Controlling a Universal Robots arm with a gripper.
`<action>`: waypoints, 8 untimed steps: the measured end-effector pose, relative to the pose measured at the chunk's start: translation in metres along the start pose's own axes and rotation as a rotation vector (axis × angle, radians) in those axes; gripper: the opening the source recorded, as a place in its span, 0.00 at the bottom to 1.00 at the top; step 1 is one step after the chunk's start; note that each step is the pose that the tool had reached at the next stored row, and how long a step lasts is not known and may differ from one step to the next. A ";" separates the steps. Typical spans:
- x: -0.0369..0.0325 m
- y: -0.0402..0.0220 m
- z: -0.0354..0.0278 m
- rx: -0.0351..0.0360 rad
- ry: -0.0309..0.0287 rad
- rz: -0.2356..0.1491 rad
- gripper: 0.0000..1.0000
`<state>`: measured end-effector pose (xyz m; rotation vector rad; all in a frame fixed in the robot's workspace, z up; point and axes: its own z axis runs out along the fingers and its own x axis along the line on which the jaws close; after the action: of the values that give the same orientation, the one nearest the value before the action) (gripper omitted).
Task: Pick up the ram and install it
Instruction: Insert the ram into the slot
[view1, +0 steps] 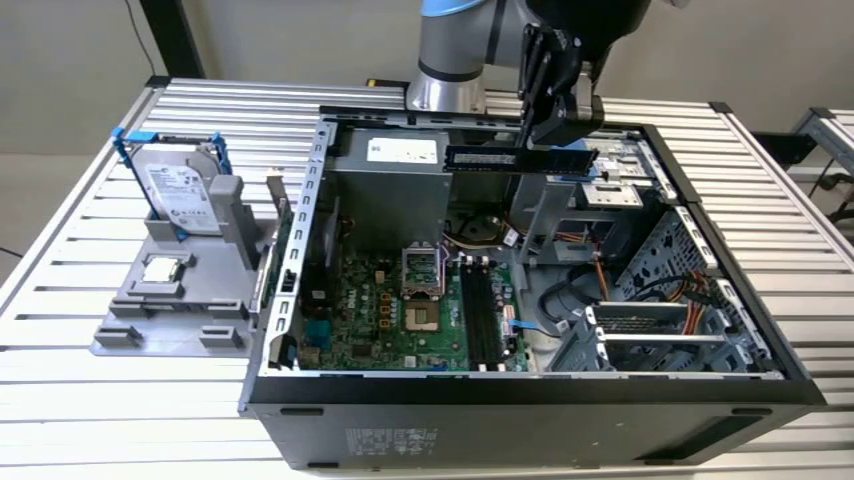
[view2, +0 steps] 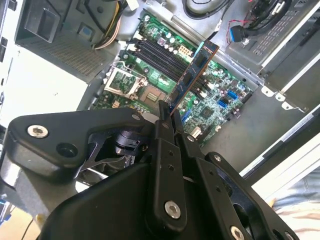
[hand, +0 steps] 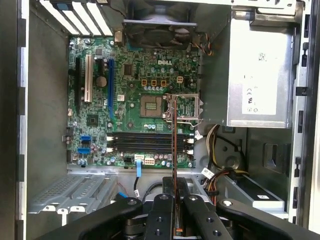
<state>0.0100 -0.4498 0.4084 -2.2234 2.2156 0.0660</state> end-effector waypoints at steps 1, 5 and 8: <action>0.0000 0.0000 0.0000 0.0000 0.0000 0.000 0.00; 0.0000 0.0000 0.0000 0.0001 0.0000 0.000 0.00; 0.0001 0.0000 -0.0001 0.0003 0.0002 0.011 0.00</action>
<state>0.0100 -0.4499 0.4085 -2.2109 2.2284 0.0655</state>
